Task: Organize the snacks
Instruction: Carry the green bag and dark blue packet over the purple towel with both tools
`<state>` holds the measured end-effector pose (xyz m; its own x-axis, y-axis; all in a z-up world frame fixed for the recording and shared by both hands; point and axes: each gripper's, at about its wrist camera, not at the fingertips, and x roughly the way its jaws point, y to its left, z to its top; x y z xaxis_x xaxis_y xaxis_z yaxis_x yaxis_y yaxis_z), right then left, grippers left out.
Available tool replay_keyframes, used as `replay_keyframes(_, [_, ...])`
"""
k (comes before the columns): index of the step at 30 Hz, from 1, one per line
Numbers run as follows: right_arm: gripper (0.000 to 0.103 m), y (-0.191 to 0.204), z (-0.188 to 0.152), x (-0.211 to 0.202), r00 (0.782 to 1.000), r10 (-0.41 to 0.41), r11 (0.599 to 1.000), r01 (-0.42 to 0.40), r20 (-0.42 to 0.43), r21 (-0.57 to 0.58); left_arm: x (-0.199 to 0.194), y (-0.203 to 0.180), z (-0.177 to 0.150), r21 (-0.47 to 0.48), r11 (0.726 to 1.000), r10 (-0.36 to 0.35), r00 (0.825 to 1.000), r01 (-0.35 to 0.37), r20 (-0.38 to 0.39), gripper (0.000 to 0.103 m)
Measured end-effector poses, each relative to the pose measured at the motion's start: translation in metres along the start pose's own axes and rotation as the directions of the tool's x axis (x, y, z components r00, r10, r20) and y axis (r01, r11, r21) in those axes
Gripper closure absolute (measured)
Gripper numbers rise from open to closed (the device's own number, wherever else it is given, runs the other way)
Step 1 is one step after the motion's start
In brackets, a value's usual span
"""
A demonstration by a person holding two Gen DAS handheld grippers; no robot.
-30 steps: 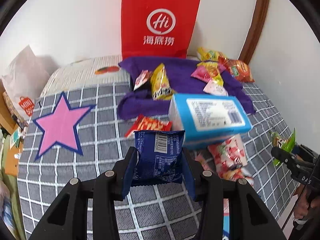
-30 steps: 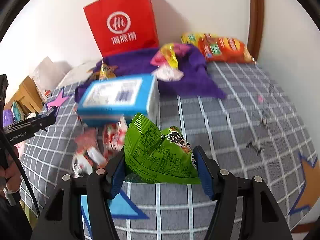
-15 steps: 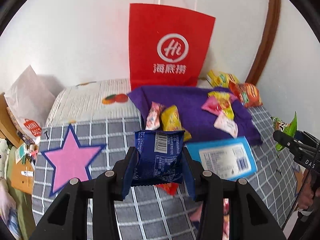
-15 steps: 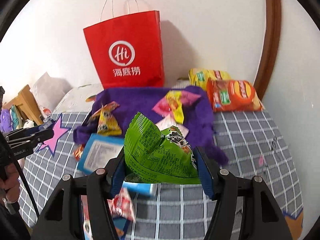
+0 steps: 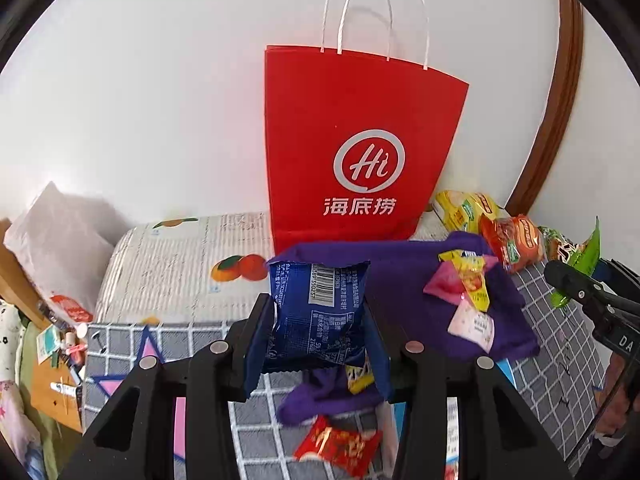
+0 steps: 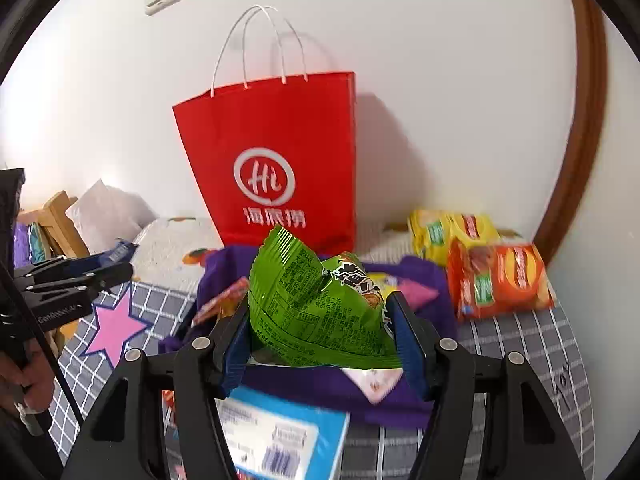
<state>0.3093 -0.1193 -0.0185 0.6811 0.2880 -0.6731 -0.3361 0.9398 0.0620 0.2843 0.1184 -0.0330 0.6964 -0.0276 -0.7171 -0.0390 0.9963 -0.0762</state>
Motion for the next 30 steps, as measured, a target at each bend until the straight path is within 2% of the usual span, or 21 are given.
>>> replay_keyframes(11, [0.04,-0.001,0.024,0.05,1.0,0.017,1.0,-0.017,0.003,-0.023,0.053,-0.013,0.019,-0.01,1.0,-0.029,0.999,0.029,-0.037,0.061])
replay_keyframes(21, [0.04,-0.014,0.011,0.096,0.997,0.057,0.998,-0.058,-0.042,-0.02,0.104,-0.016,0.0,0.018,0.999,-0.026,0.992,0.029,-0.124,0.061])
replay_keyframes(30, [0.04,-0.01,-0.001,0.116,0.993,0.056,0.997,-0.061,-0.099,-0.049,0.109,-0.01,-0.002,0.0,1.0,-0.029,0.991,0.029,-0.13,0.061])
